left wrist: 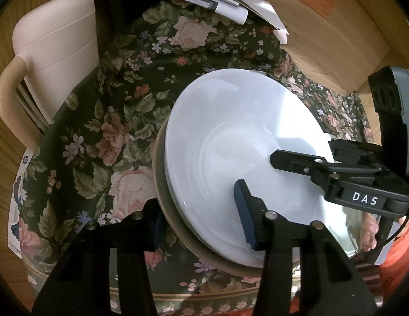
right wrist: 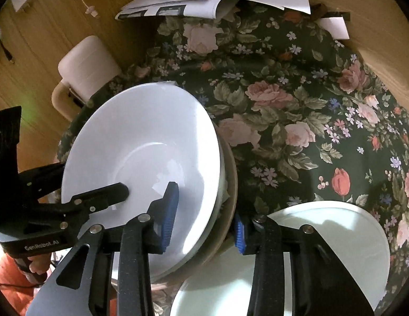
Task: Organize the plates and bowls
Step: 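Close both tools on the bowl stack rim and carry it onto the plates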
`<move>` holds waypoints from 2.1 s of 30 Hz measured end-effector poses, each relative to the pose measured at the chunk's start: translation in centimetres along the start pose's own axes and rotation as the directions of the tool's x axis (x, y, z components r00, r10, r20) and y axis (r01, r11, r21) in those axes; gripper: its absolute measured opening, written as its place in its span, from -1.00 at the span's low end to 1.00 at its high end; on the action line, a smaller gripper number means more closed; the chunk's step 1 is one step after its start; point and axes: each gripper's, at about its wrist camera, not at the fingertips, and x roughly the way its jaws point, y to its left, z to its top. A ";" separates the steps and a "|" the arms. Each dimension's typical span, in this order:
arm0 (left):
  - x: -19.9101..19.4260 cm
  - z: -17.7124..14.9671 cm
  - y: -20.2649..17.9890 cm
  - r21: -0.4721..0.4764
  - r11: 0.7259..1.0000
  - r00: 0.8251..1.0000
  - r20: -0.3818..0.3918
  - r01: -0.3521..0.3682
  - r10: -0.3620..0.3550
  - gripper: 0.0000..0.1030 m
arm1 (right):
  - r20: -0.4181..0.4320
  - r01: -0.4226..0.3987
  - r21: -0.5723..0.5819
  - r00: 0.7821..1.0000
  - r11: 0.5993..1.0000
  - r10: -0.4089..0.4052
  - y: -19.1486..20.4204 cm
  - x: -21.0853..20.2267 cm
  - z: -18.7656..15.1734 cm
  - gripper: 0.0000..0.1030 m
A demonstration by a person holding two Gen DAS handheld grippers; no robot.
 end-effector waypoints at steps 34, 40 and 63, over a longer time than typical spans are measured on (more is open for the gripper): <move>-0.7 1.0 -3.3 -0.056 0.998 0.995 0.093 -0.040 0.046 -0.08 | 0.147 0.011 0.117 0.989 0.993 -0.028 -1.6 -4.6 -0.5 -0.44; -0.4 0.6 -4.9 -0.039 0.999 0.995 0.098 -0.027 0.031 -0.08 | 0.164 0.023 0.136 0.985 0.990 -0.046 -2.5 -5.7 -0.9 -0.44; -0.6 -0.8 -12.7 0.057 0.998 0.995 0.095 0.032 -0.038 -0.08 | 0.219 0.061 0.226 0.969 0.972 -0.111 -6.7 -11.1 -5.9 -0.44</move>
